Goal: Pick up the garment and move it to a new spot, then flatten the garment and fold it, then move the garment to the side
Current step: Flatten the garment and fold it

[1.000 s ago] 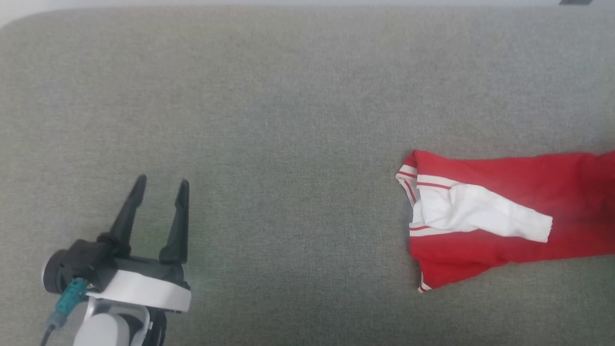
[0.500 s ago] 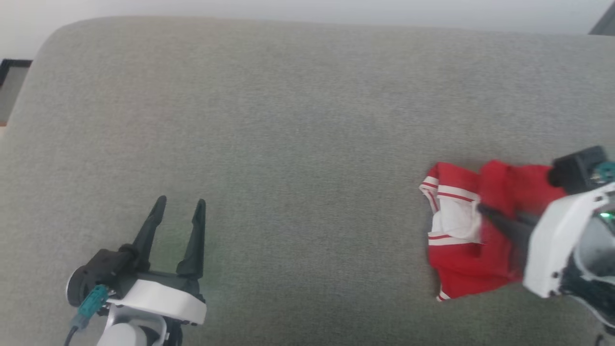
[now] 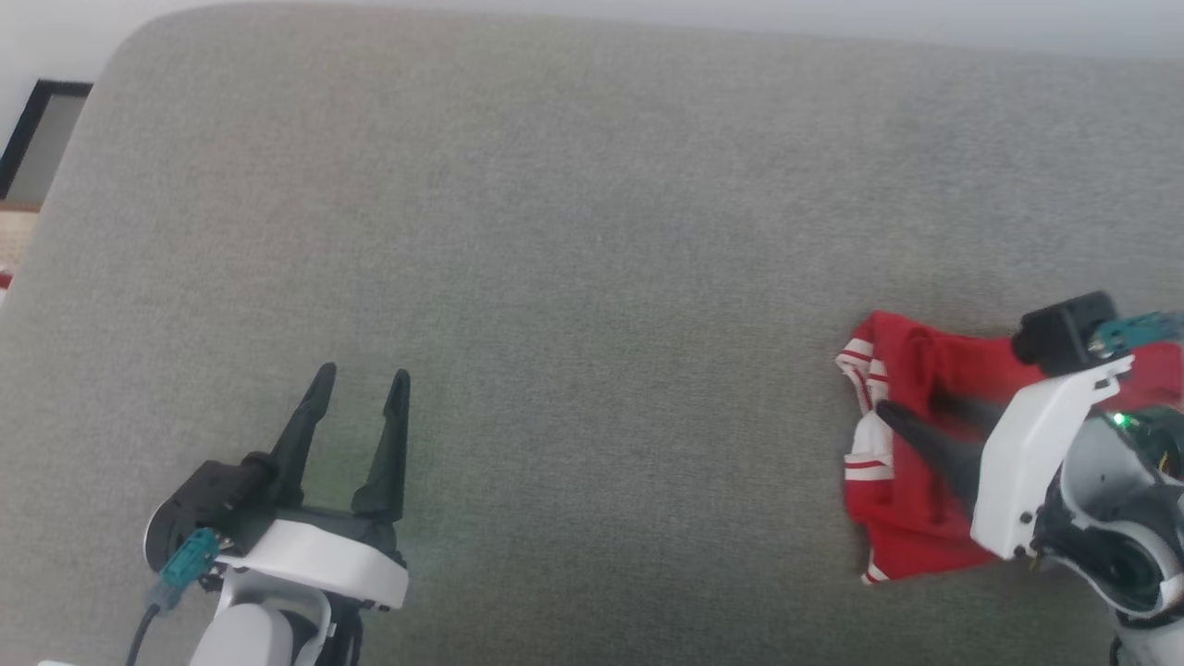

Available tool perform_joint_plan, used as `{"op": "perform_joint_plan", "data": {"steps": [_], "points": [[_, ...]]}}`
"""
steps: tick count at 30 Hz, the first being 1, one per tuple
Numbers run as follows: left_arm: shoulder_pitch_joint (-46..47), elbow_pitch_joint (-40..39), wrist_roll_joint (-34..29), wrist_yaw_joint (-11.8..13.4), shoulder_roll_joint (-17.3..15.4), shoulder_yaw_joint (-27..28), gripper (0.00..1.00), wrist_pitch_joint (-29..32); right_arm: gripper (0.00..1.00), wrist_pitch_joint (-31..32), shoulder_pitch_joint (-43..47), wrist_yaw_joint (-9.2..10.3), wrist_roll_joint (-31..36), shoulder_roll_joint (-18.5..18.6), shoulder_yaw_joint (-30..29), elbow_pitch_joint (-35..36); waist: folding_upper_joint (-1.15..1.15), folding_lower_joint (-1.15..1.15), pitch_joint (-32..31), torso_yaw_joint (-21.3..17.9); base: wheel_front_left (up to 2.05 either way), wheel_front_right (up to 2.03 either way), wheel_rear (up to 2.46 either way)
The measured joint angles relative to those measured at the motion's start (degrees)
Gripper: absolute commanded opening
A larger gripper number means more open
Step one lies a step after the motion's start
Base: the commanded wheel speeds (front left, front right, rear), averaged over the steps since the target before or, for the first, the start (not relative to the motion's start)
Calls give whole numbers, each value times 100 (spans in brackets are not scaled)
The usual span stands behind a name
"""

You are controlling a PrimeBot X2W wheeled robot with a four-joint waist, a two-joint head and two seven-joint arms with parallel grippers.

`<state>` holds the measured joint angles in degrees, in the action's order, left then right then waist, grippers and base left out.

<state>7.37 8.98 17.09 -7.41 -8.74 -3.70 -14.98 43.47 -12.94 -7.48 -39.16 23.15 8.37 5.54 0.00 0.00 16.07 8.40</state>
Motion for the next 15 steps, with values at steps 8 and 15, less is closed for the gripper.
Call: {"op": "perform_joint_plan", "data": {"steps": [8,15], "points": [[-70,227,136,0,-112,65,100,0,100,-1005,-176,0,-331,199,-21,-211,0,0,-311,-223,0,0,0],[-240,382,314,0,-166,101,100,0,100,-2661,-149,0,-174,365,181,-917,0,0,-731,-442,0,0,0]]}}
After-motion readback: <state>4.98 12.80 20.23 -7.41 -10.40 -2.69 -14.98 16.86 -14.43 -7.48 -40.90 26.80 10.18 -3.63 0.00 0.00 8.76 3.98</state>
